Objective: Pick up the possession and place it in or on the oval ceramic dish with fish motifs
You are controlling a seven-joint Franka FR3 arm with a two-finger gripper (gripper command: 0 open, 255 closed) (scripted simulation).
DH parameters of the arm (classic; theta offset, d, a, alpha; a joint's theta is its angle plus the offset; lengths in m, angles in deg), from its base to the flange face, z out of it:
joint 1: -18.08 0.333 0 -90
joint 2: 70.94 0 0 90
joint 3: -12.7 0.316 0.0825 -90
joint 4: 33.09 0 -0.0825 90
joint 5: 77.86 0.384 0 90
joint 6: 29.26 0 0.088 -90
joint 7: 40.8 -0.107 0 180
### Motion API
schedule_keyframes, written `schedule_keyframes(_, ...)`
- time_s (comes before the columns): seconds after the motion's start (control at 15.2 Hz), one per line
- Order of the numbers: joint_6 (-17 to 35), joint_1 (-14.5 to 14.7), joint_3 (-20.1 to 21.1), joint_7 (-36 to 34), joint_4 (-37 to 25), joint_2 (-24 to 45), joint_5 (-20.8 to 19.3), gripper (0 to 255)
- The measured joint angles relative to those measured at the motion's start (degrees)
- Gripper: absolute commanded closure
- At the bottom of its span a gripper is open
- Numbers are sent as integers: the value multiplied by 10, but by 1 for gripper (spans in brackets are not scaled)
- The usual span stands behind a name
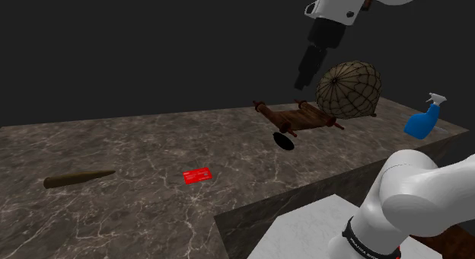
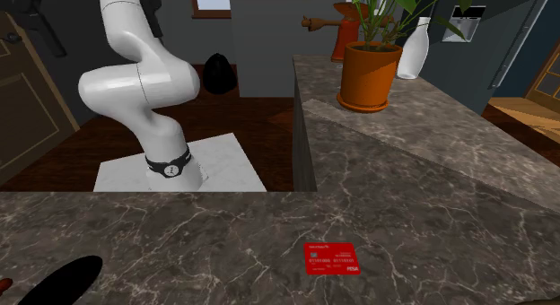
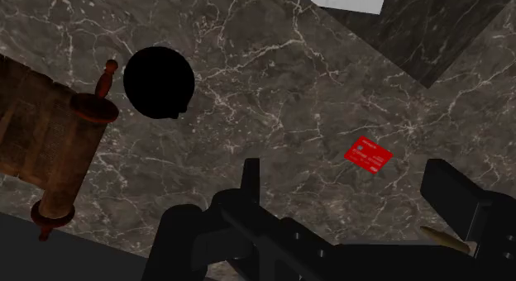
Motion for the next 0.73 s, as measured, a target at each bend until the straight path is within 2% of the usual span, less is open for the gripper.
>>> schedule_keyframes(0.13,12,3,-1,7,9,1,2,0)
schedule_keyframes(0.26,51,14,-5,31,36,3,8,0)
schedule_keyframes(0.73,232,69,-23,143,140,39,42,0)
